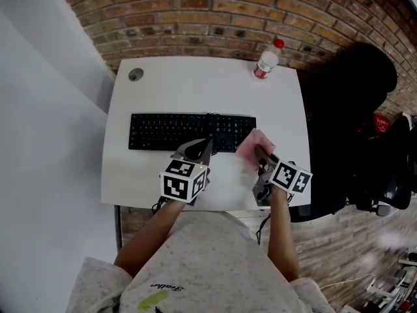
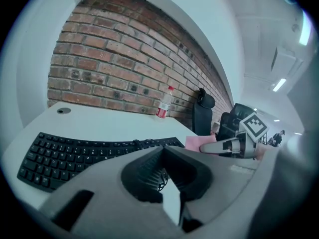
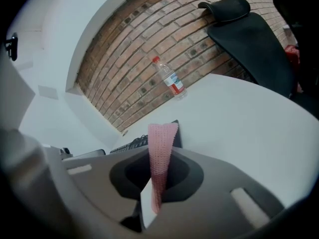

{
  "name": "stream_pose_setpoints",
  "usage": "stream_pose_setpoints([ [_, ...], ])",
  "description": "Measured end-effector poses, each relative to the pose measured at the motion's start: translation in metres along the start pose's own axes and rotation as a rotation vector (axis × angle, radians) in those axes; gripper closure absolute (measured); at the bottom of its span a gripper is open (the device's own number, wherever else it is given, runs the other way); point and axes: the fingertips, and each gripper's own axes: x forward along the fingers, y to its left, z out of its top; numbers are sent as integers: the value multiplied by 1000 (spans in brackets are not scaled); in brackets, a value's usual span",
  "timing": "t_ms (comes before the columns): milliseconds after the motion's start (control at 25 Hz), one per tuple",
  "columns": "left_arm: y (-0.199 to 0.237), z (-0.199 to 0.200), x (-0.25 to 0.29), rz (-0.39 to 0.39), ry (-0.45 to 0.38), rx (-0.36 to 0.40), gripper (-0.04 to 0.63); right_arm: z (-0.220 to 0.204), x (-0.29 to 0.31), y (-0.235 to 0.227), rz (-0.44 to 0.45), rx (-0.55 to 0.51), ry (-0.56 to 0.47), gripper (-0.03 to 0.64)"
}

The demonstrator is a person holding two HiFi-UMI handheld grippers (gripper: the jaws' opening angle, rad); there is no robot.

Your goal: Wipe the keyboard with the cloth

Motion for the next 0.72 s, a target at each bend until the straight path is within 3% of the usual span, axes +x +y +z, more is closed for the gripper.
stream_pose_setpoints([
  [320, 11, 13, -19, -8, -24, -18, 600, 18, 5, 58, 67, -118, -63, 594],
  [720, 47, 30, -57, 38, -63, -2, 600, 25, 24, 129, 79, -321, -117, 594],
])
